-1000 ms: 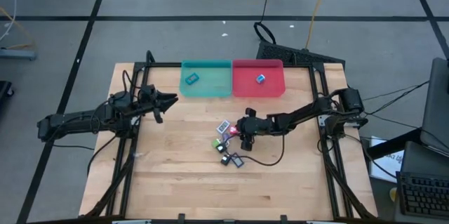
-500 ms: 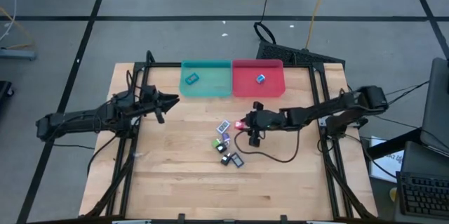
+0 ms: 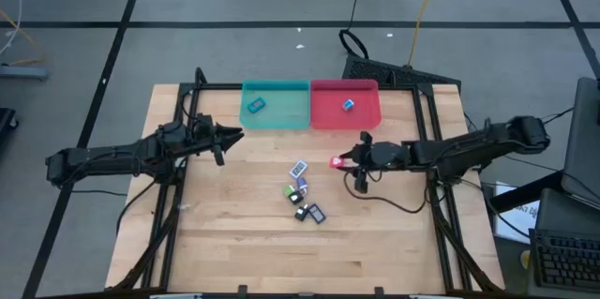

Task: Sort charging adapters and watches
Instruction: Put the red charging adapter in the red bin

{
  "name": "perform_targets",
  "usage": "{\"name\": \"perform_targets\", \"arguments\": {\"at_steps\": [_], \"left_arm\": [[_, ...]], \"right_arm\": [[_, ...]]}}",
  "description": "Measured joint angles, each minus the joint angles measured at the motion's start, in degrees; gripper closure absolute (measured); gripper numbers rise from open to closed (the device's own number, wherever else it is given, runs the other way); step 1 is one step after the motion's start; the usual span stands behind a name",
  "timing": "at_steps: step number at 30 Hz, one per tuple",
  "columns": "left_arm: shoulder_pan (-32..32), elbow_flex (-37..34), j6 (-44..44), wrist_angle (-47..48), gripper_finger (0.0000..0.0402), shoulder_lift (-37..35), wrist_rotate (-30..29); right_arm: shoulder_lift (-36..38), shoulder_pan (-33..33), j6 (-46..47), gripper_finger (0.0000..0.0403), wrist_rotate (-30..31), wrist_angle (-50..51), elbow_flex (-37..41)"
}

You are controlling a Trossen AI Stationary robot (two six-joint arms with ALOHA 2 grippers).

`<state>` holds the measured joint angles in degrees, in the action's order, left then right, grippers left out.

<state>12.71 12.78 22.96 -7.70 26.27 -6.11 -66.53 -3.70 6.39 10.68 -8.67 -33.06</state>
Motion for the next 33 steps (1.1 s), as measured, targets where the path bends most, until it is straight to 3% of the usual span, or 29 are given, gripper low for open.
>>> {"name": "perform_targets", "arguments": {"at_steps": [13, 33], "left_arm": [[0.00, 0.00, -0.21, -0.36, 0.0293, -0.01, -0.02], [0.00, 0.00, -0.20, -0.31, 0.0293, -0.01, -0.02]], "right_arm": [[12.73, 0.02, 2.41, 0.0262, 0.00, -0.13, 6.67], [13.16, 1.20, 3.43, 0.0262, 1.53, -3.49, 7.42]]}}
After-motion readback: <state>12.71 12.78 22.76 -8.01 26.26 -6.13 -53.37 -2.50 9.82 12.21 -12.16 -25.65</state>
